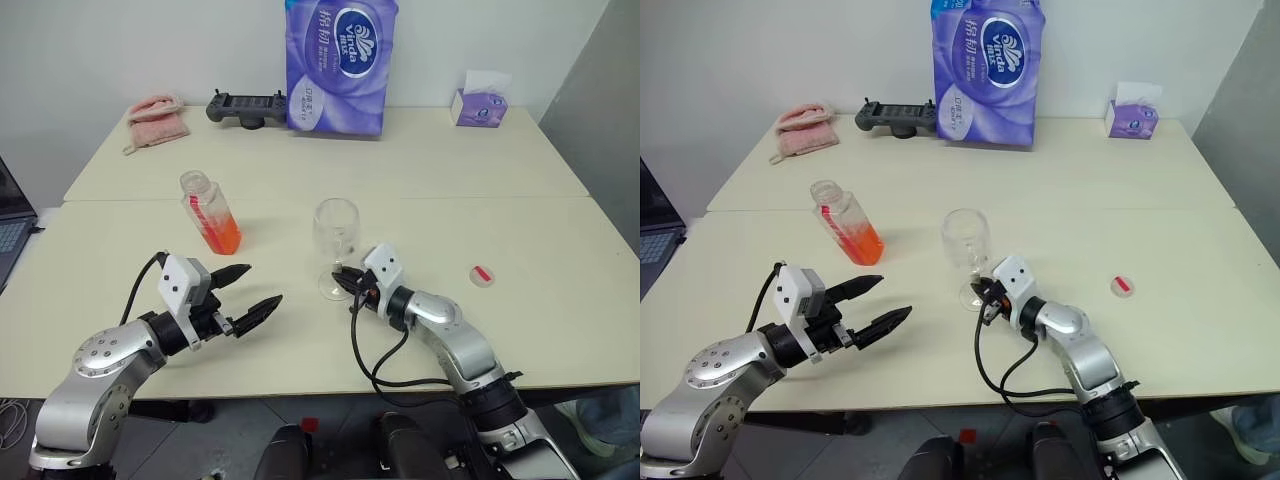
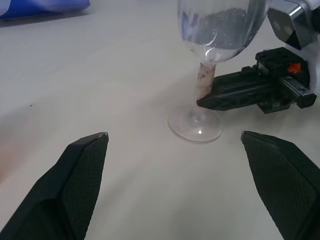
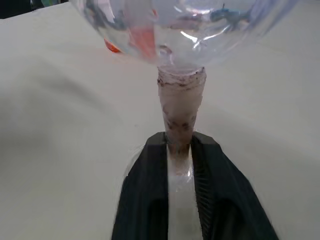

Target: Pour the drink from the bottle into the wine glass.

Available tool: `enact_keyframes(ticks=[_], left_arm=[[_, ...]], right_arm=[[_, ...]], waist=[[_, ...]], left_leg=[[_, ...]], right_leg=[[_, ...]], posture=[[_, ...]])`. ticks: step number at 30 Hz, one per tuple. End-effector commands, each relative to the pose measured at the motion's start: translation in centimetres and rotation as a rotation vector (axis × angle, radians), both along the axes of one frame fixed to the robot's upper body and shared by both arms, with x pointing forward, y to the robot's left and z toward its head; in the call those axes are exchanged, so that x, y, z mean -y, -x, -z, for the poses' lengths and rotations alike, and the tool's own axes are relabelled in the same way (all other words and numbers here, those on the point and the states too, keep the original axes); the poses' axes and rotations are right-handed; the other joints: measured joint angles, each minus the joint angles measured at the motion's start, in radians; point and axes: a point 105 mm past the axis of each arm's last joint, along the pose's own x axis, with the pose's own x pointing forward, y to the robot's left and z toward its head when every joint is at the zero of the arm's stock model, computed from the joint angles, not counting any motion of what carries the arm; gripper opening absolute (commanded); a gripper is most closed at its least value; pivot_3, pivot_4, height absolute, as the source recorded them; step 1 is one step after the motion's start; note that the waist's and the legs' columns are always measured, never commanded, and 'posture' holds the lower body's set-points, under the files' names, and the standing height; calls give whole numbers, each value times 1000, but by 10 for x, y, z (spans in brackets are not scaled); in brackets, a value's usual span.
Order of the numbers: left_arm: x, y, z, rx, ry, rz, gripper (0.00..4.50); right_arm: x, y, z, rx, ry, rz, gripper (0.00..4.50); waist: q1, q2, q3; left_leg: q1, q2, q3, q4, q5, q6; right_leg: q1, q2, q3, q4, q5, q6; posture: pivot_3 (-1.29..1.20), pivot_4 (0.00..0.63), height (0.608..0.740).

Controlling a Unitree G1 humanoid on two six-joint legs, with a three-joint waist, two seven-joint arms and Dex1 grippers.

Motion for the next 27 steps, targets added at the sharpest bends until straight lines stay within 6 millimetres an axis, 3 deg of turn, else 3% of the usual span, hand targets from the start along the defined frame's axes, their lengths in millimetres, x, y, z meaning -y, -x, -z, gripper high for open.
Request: enact_keyframes(ticks=[1,8,12,16,19,21,24,27], left_arm=[[-4,-1,-8,40,-23,-6,4500],[-25,-10,-10,101,-3,-151,4500],[-48,-17,-15,212,20,-354,4500],[-63,-18,-12,245,46,-508,4500],[-78,-24,-21,304,49,-617,4500],[-84,-26,-25,326,55,-661,4500],[-86,-33,-33,366,46,-705,4500],[-82,-40,-31,360,59,-715,4500]], right_arm=[[-2,3,-9,34,-24,-19,2044],[4,7,-22,66,-7,-52,4489],[28,21,-41,82,26,-118,4489],[70,39,-63,44,100,-194,4489],[93,57,-101,27,116,-301,4489],[99,64,-117,22,110,-343,4489],[99,58,-168,110,85,-359,4489],[96,51,-193,151,83,-364,4489]], waist=[[0,0,0],[0,0,0],[4,0,0],[6,0,0],[6,-1,0],[5,-1,0],[-2,-1,0],[1,-2,0]], left_leg=[[0,0,0,0,0,0],[0,0,0,0,0,0],[0,0,0,0,0,0],[-1,-1,-1,1,0,0],[0,-2,-1,1,0,0],[0,-1,0,1,0,0],[1,0,1,1,0,1],[1,0,0,0,0,1]], right_leg=[[0,0,0,0,0,0],[0,0,0,0,0,0],[0,-1,0,-1,0,0],[1,-2,-1,-1,0,0],[1,-2,-1,-1,0,1],[1,-2,-2,-1,0,1],[1,0,-1,0,0,1],[2,0,-1,-1,0,1]], posture=[[0,150,740],[0,150,740],[0,150,740],[0,150,740],[0,150,740],[0,150,740],[0,150,740],[0,150,740]])
